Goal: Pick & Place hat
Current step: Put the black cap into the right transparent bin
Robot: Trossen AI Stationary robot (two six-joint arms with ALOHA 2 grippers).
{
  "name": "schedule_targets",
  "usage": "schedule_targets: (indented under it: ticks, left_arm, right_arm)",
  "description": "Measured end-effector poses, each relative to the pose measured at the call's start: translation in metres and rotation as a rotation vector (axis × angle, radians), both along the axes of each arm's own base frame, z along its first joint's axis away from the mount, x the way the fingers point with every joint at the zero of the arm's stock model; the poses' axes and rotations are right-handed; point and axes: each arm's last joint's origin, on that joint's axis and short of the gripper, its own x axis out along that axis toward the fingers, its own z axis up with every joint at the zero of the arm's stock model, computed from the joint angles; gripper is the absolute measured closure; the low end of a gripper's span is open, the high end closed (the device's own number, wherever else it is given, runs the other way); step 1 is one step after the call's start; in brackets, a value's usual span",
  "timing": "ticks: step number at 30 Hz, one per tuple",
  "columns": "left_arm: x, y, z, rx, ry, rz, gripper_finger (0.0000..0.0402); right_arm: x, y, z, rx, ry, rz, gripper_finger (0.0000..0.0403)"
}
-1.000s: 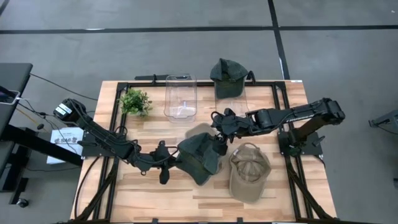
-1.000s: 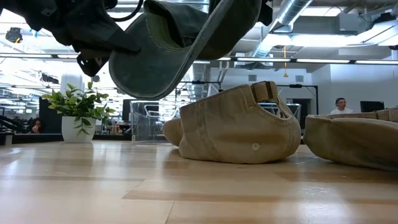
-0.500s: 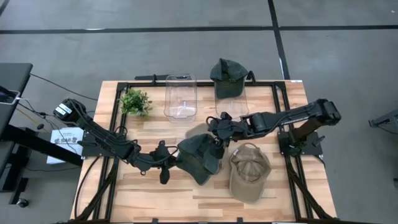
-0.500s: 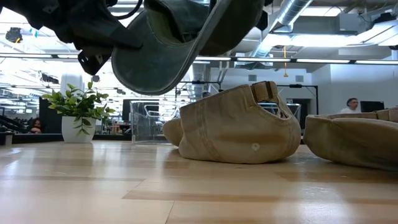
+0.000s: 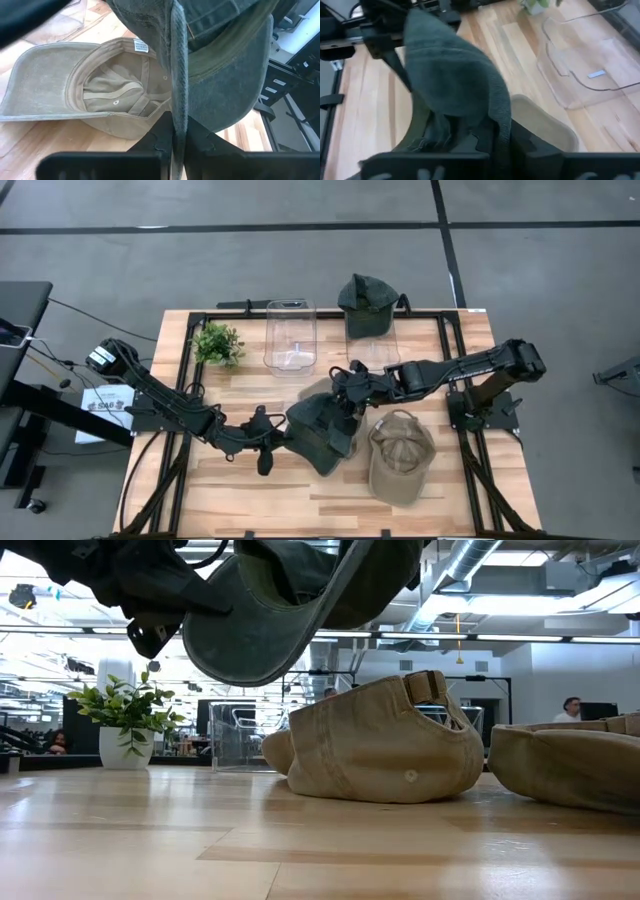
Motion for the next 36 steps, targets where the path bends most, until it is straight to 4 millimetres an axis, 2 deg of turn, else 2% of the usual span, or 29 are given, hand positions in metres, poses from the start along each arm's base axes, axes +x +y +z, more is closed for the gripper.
schedule_targets:
  ticks: [8, 12, 15, 26, 32, 36]
  left_arm:
    - [0.0, 0.0, 0.001, 0.049, -0.006, -0.006, 0.0324]
    - [0.0, 0.0, 0.001, 0.048, -0.006, -0.006, 0.032]
    - [0.0, 0.0, 0.001, 0.045, -0.007, -0.006, 0.0323]
    - [0.001, 0.0, 0.002, 0.034, -0.015, -0.005, 0.0325]
    - [0.001, 0.0, 0.002, 0.024, -0.019, -0.003, 0.0325]
    - [0.001, 0.0, 0.002, 0.013, -0.02, 0.001, 0.0325]
  right_arm:
    - [0.0, 0.001, 0.004, 0.013, 0.0, 0.022, 0.04]
    - [-0.001, 0.004, 0.016, -0.005, -0.012, 0.048, 0.0401]
    - [-0.005, 0.005, 0.033, -0.015, -0.027, 0.063, 0.0401]
    - [-0.041, -0.013, 0.1, -0.18, -0.036, -0.076, 0.0402]
    - [-0.067, -0.026, 0.121, -0.23, -0.082, -0.14, 0.0402]
    - [-0.082, -0.034, 0.127, -0.252, -0.073, -0.18, 0.0403]
